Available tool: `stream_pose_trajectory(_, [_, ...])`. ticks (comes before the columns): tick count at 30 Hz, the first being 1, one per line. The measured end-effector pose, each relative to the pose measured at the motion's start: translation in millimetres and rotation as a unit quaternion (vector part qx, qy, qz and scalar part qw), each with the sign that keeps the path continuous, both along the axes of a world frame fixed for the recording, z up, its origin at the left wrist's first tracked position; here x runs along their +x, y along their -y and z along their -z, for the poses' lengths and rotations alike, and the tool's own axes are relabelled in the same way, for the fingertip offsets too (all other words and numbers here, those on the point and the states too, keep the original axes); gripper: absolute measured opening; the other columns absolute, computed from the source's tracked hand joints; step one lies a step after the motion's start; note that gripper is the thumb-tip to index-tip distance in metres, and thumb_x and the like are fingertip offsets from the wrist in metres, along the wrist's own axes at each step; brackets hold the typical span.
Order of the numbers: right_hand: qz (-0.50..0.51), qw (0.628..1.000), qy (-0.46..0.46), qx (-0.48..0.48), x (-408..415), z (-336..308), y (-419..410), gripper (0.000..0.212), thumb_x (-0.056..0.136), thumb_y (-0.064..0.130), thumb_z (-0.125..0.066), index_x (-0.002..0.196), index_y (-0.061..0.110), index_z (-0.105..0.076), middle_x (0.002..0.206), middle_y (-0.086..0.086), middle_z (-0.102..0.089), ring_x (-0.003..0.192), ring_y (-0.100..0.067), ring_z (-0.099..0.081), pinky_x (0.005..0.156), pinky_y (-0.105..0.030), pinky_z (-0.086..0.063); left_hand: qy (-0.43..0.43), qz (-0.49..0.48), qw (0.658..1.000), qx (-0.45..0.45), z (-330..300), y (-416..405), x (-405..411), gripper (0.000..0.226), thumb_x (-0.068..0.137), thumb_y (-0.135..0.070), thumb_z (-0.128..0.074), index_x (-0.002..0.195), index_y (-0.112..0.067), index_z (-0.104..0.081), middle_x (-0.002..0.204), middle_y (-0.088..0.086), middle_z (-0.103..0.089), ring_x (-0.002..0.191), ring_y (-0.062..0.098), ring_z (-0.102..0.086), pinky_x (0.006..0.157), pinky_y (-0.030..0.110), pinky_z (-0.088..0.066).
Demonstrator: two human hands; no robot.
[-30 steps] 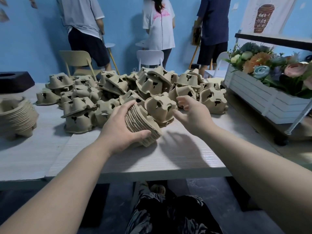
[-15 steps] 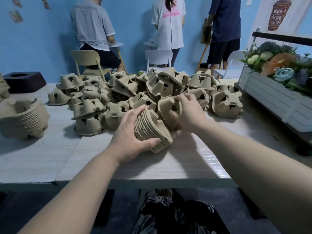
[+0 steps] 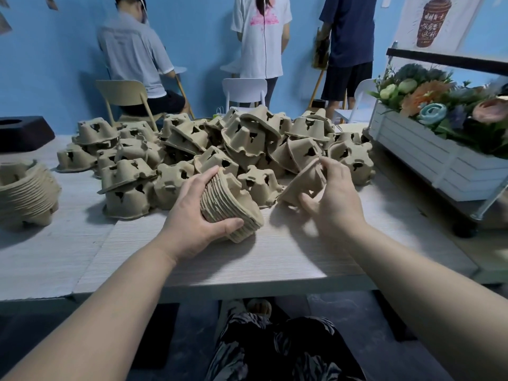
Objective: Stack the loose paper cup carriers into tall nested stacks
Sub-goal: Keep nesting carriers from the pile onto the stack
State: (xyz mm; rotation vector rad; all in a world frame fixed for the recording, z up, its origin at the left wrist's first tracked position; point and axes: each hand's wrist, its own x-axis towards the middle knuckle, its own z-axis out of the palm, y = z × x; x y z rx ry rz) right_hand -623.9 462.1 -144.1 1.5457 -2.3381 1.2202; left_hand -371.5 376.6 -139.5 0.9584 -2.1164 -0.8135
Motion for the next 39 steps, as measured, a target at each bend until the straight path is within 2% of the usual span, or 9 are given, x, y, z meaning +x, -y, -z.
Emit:
stream_pose_trajectory(5, [-0.015,0.998,-0.044,0.042,1,-3,-5,0.075,0.078,0.017,-0.07,0.142,0.034,-0.036,0.153,-0.003,-0.019,0.133,-0.023,-0.034,0.094,-0.032,-0.041,0.0,-0.002,1.0,0.004,0,0,-1,0.108,0.046,-0.067,-0.071,0.144,-0.048,-0.029,0.139,-0.011,-0.036,0.127,0.005,-0.037,0.107,0.027,-0.027])
stream_pose_trajectory(11, [-0.029,0.998,-0.058,-0.011,-1,-2,-9,0.03,0.078,0.011,-0.069,0.107,0.017,-0.064,0.134,-0.004,-0.044,0.111,-0.022,-0.053,0.08,-0.029,-0.046,-0.002,0.0,1.0,0.006,1,1,-1,0.107,0.046,-0.067,-0.071,0.143,-0.049,-0.03,0.139,-0.01,-0.036,0.127,0.006,-0.038,0.107,0.026,-0.027])
stream_pose_trajectory(15, [-0.024,0.995,-0.082,-0.055,-8,1,-13,0.009,0.081,0.008,-0.07,0.089,0.007,-0.07,0.114,-0.01,-0.059,0.103,-0.028,-0.058,0.078,-0.021,-0.038,-0.004,0.001,1.0,0.005,2,1,0,0.107,0.046,-0.067,-0.071,0.143,-0.048,-0.03,0.139,-0.01,-0.036,0.127,0.006,-0.038,0.106,0.025,-0.027])
stream_pose_trajectory(18, [-0.008,0.992,-0.083,-0.093,-11,0,-13,0.008,0.083,0.016,-0.069,0.089,0.012,-0.073,0.108,-0.007,-0.066,0.097,-0.031,-0.058,0.075,-0.015,-0.029,-0.005,0.0,1.0,0.004,1,1,-1,0.107,0.046,-0.067,-0.071,0.143,-0.048,-0.03,0.138,-0.01,-0.036,0.126,0.005,-0.038,0.106,0.024,-0.027])
stream_pose_trajectory(21, [-0.016,0.989,-0.072,-0.125,-8,-3,-10,0.028,0.087,0.037,-0.055,0.091,0.017,-0.074,0.108,-0.002,-0.068,0.093,-0.029,-0.056,0.08,-0.017,-0.029,-0.003,-0.001,1.0,0.005,1,0,-1,0.105,0.046,-0.067,-0.071,0.142,-0.05,-0.029,0.138,-0.01,-0.036,0.126,0.004,-0.038,0.106,0.024,-0.027])
stream_pose_trajectory(24, [-0.025,0.986,-0.031,-0.159,0,-3,-6,0.019,0.089,0.025,-0.059,0.096,0.017,-0.074,0.105,0.0,-0.064,0.094,-0.023,-0.056,0.078,-0.019,-0.034,-0.002,-0.002,1.0,0.004,1,-1,-1,0.104,0.049,-0.063,-0.074,0.141,-0.05,-0.029,0.138,-0.011,-0.036,0.126,0.005,-0.037,0.106,0.024,-0.027])
stream_pose_trajectory(28, [-0.055,0.984,0.01,-0.17,17,-5,-2,0.012,0.091,0.012,-0.062,0.096,0.01,-0.072,0.093,-0.005,-0.058,0.077,-0.015,-0.053,0.07,-0.017,-0.04,0.002,-0.007,1.0,0.0,0,-2,-1,0.1,0.056,-0.051,-0.078,0.143,-0.048,-0.03,0.142,-0.008,-0.035,0.128,0.007,-0.037,0.107,0.026,-0.028])
stream_pose_trajectory(32, [-0.109,0.985,-0.038,-0.128,33,1,-2,0.009,0.09,0.013,-0.06,0.092,0.01,-0.069,0.086,-0.004,-0.062,0.073,-0.018,-0.054,0.068,-0.036,-0.048,0.004,-0.009,1.0,-0.001,-1,-2,0,0.1,0.059,-0.047,-0.082,0.145,-0.045,-0.03,0.142,-0.008,-0.035,0.128,0.007,-0.036,0.106,0.025,-0.026])
stream_pose_trajectory(39, [-0.193,0.974,-0.092,-0.081,44,13,-6,0.018,0.086,0.023,-0.056,0.096,0.018,-0.07,0.084,0.0,-0.07,0.072,-0.021,-0.064,0.062,-0.04,-0.053,0.016,-0.01,1.0,-0.008,-7,-4,0,0.099,0.066,-0.036,-0.087,0.147,-0.04,-0.03,0.141,-0.01,-0.035,0.127,0.003,-0.034,0.108,0.024,-0.025])
